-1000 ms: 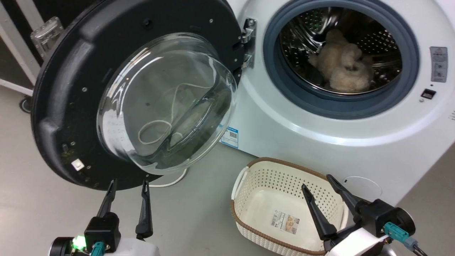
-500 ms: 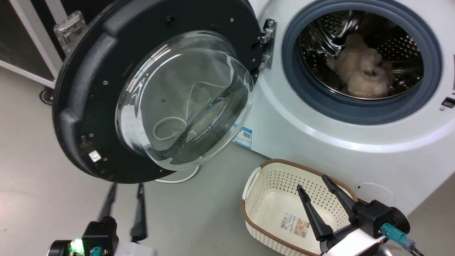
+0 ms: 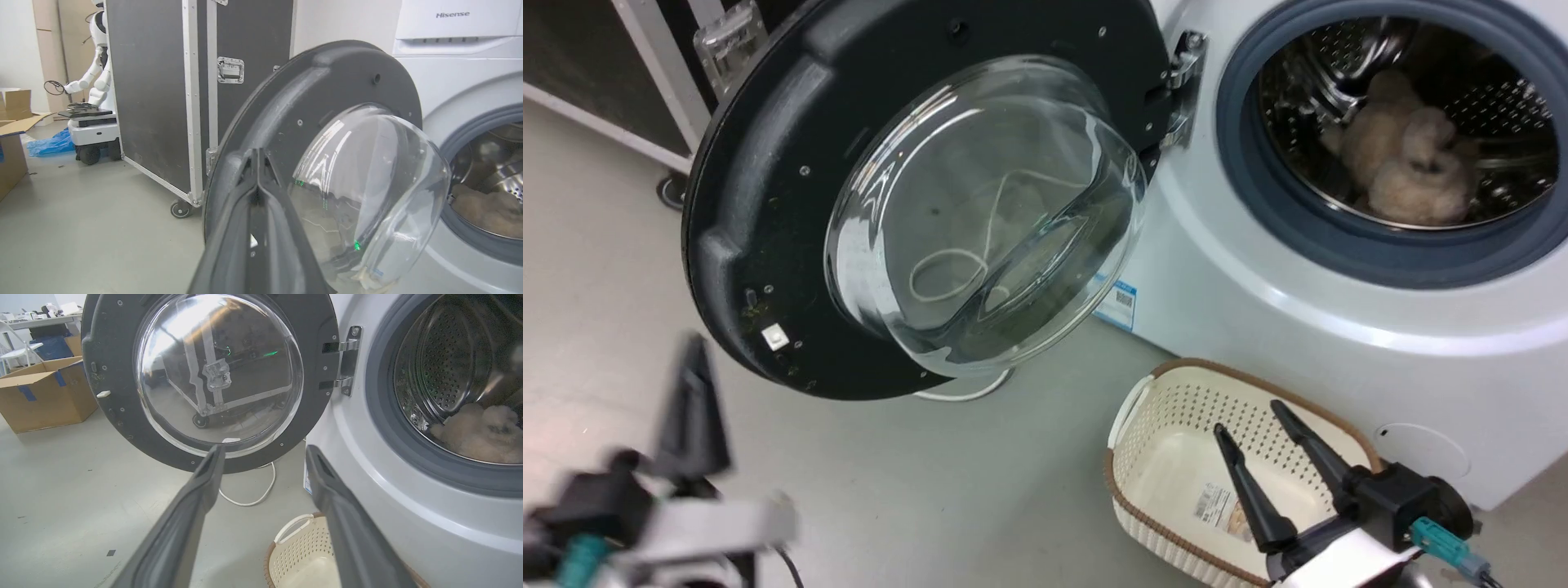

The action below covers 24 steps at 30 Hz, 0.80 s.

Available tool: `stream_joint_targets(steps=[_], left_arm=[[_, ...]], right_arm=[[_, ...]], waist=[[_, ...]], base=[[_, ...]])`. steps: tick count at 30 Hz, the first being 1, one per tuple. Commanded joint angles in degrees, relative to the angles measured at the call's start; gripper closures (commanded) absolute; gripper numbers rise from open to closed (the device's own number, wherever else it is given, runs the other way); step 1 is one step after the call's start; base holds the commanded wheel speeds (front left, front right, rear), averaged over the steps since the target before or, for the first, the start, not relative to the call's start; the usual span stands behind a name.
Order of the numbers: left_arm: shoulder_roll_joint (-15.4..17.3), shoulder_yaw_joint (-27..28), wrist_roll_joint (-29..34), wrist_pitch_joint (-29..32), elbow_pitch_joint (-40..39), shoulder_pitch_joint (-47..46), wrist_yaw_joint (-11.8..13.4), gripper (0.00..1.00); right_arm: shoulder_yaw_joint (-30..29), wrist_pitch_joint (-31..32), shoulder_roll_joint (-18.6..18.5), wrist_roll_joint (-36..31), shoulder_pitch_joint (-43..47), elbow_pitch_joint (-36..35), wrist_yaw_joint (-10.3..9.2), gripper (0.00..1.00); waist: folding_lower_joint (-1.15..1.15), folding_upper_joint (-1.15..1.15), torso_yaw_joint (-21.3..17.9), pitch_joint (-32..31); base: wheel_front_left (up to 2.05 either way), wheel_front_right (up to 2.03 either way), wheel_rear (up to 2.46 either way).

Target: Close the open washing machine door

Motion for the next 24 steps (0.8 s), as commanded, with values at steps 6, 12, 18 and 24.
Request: stream_joint_targets(steps=[6, 12, 18, 24], left_arm=[[4.91, 8.17, -9.52, -0.12, 3.39, -10.59, -3.23, 1.00], [11.56, 13.95, -18.23, 8.24, 12.80, -20.93, -3.76, 1.00], [13.79, 20.40, -33.43, 22.03, 26.49, -31.16, -1.90, 1.00], [14.00, 28.71, -52.02, 38.74, 38.80, -39.71, 1.14, 1.00]], right_arm=[[-0.44, -1.41, -1.41, 0.22, 0.64, -0.96, 0.04, 0.00], [0.32, -2.13, -2.86, 1.02, -0.82, -1.06, 0.04, 0.00], [1.36, -2.85, -4.49, 2.29, -2.46, -0.87, 0.04, 0.00], [2.05, -3.69, -5.48, 3.31, -3.27, -0.15, 0.05, 0.00]], waist=[[0.00, 0.00, 0.00, 2.95], [0.00, 0.00, -1.85, 5.95], [0.00, 0.00, -2.96, 8.06], [0.00, 0.00, -3.32, 9.29]], base=[[0.00, 0.00, 0.00], [0.00, 0.00, 0.00], [0.00, 0.00, 0.00], [0.00, 0.00, 0.00]])
